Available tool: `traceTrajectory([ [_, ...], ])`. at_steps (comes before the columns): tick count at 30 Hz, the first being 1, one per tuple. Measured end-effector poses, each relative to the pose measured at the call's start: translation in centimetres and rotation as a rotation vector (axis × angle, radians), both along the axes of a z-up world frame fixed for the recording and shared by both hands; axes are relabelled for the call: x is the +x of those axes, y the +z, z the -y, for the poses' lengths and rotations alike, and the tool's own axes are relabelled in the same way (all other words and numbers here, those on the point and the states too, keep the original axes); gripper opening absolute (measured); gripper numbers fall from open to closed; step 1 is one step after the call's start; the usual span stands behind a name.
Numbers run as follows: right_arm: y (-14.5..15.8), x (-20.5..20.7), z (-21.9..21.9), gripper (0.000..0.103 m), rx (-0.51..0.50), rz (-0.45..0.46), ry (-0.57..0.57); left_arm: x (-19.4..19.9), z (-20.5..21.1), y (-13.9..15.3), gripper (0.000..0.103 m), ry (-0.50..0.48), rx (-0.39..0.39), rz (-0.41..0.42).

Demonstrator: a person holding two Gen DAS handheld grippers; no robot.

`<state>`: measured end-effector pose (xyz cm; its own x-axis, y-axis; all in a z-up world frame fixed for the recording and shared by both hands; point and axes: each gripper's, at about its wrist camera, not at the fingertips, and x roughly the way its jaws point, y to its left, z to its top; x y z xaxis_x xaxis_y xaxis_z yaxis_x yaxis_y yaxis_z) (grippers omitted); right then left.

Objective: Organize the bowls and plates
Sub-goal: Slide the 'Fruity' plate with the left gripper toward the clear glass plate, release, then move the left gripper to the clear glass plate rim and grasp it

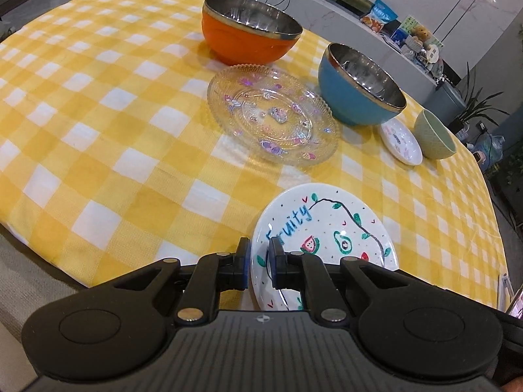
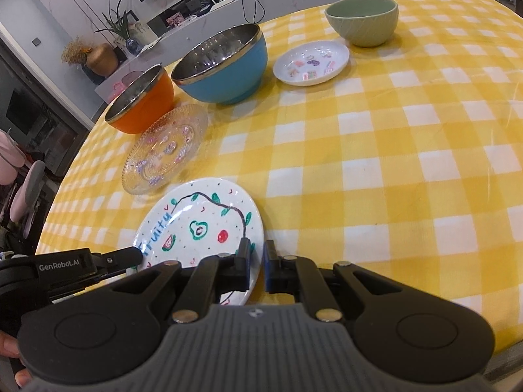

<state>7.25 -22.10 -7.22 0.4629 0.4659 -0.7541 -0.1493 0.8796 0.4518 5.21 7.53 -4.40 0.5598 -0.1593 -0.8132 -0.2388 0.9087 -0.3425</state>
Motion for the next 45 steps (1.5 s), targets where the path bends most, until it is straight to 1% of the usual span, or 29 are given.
traceTrajectory([
  [5,0.0,-0.2,-0.1,0.006,-0.001,0.002,0.001,-0.1,0.3,0.0,0.013,-0.004,0.013,0.002],
  [8,0.0,-0.2,0.0,0.006,0.006,0.000,-0.002,0.0,0.1,0.0,0.014,0.001,-0.002,-0.005],
  [9,0.0,-0.2,0.0,0.009,0.009,0.001,-0.004,-0.1,0.0,0.0,0.014,0.004,-0.010,-0.006],
  [10,0.1,-0.3,0.1,0.010,0.008,0.007,-0.010,-0.1,-0.1,0.0,0.014,0.011,-0.014,-0.001],
  [13,0.6,-0.6,0.3,0.010,0.009,0.045,-0.025,-0.5,-0.4,0.6,0.019,0.033,-0.023,0.039],
  [16,0.9,-0.7,0.4,0.011,0.022,0.065,-0.025,-0.6,-0.5,1.1,0.023,0.039,-0.029,0.071],
  [19,1.5,-0.7,0.1,0.011,0.012,0.102,-0.019,-0.6,-0.5,1.7,0.024,0.056,-0.022,0.089],
  [20,1.7,-0.7,0.0,0.013,0.007,0.116,-0.016,-0.6,-0.5,2.0,0.024,0.059,-0.020,0.102],
  [22,2.3,-0.5,-0.5,0.022,0.002,0.138,-0.010,-0.4,-0.5,2.7,0.025,0.053,-0.014,0.118],
  [23,2.4,-0.3,-0.7,0.028,0.009,0.144,-0.002,-0.1,-0.5,3.1,0.025,0.046,-0.010,0.117],
  [24,2.6,0.0,-0.9,0.029,0.016,0.141,0.005,0.3,-0.5,3.5,0.025,0.039,-0.006,0.114],
  [26,2.9,0.7,-1.4,0.029,0.023,0.136,0.012,1.2,-0.8,4.4,0.025,0.027,-0.005,0.126],
  [31,3.9,3.1,-3.1,0.029,0.030,0.158,0.029,4.3,-1.9,6.3,0.025,0.019,0.051,0.133],
  [34,4.3,4.9,-4.2,0.029,0.035,0.163,0.027,6.3,-3.0,6.7,0.029,0.035,0.065,0.131],
  [36,4.2,6.3,-5.0,0.029,0.032,0.159,0.019,7.6,-3.8,6.5,0.031,0.056,0.067,0.119],
  [40,3.7,8.7,-6.2,0.029,0.047,0.142,0.010,9.3,-5.3,5.0,0.031,0.094,0.044,0.095],
  [45,2.0,10.8,-7.3,0.029,0.043,0.114,0.007,9.9,-6.5,2.8,0.031,0.121,0.038,0.084],
])
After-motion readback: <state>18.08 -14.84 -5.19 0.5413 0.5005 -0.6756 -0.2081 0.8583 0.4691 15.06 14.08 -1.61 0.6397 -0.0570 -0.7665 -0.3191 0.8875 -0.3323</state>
